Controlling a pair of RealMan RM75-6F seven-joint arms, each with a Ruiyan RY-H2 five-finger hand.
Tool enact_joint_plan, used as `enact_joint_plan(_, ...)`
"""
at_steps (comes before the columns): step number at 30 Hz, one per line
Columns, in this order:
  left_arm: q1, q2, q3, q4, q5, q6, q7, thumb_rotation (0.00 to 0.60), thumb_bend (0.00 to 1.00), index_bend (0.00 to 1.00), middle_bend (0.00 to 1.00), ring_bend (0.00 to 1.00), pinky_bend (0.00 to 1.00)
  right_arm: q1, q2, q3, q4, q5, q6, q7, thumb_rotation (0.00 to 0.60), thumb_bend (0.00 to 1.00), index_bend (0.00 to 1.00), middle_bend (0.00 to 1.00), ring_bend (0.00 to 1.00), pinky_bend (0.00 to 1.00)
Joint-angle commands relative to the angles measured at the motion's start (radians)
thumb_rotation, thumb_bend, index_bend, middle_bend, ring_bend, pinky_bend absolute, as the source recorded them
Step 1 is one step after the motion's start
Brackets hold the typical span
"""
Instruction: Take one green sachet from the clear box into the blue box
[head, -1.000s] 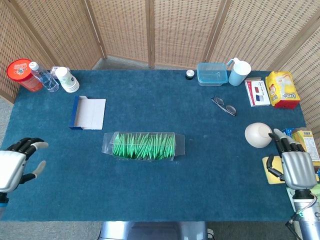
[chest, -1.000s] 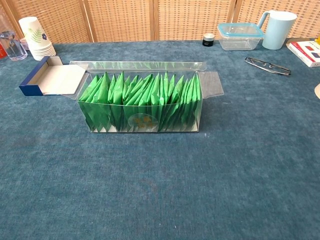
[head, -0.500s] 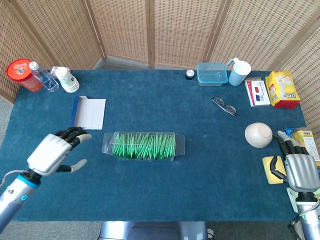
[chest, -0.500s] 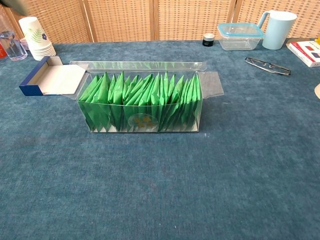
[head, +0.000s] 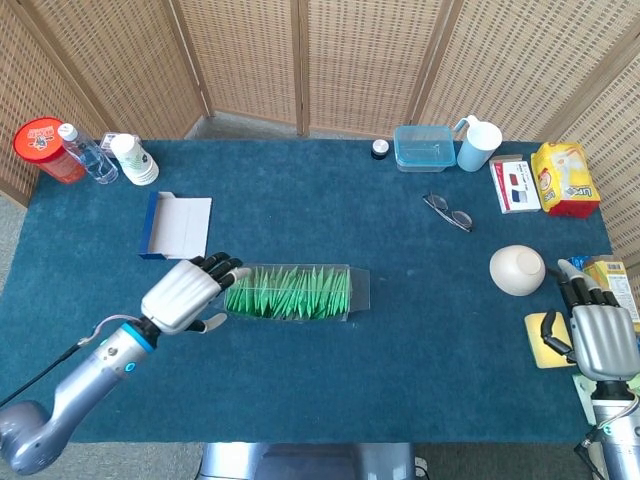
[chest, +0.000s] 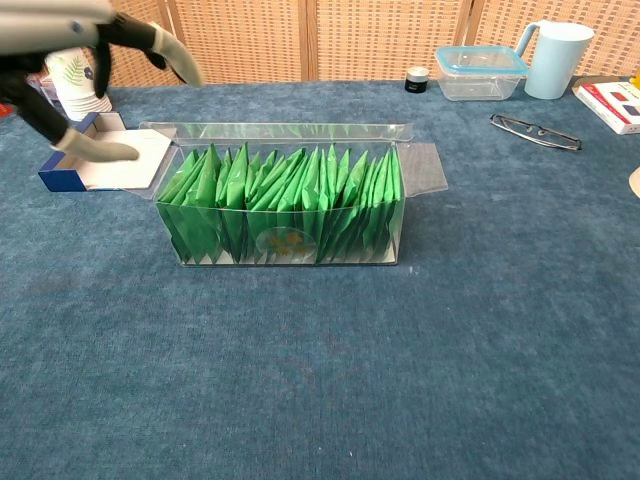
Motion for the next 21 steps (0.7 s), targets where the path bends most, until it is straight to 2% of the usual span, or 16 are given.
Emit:
enact_joint_plan(1,-0.035,-0.052,-0.005,0.03,-0.051,-0.015,0.056,0.529,0.25,0.18,0.2,0.18,0.42,0.0,0.003,0.001,-0.001,0.003,-0.001,-0.001,0.274,0.72,0.13,0.14,0.18,0.29)
enact_joint_plan(6,-0.07,-0.111,-0.015,0.06,-0.105,-0.011,0.101,0.532,0.25,0.19,0.2,0.18,0.42,-0.008,0.008,0.0,-0.005,0.005,0.008,0.003,0.274,0.72,0.13,0.14,0.18,0.29)
enact_joint_plan(12,-0.121,-0.14,-0.029,0.072,-0.161,-0.034,0.126,0.531,0.26,0.19,0.19,0.17,0.42,-0.024,0.012,-0.005,0.002,0.008,0.021,0.017,0.274,0.72,0.13,0.14,0.18,0.29)
enact_joint_plan(18,-0.171,-0.161,-0.042,0.081,-0.211,-0.074,0.105,0.528,0.36,0.25,0.19,0.17,0.42,-0.034,0.013,-0.007,0.01,0.004,0.034,0.034,0.273,0.72,0.13,0.14,0.18,0.29)
enact_joint_plan(21,-0.197,-0.163,-0.041,0.087,-0.227,-0.095,0.104,0.528,0.37,0.27,0.19,0.17,0.42,-0.037,0.013,-0.007,0.015,0.005,0.036,0.041,0.274,0.72,0.13,0.14,0.18,0.29)
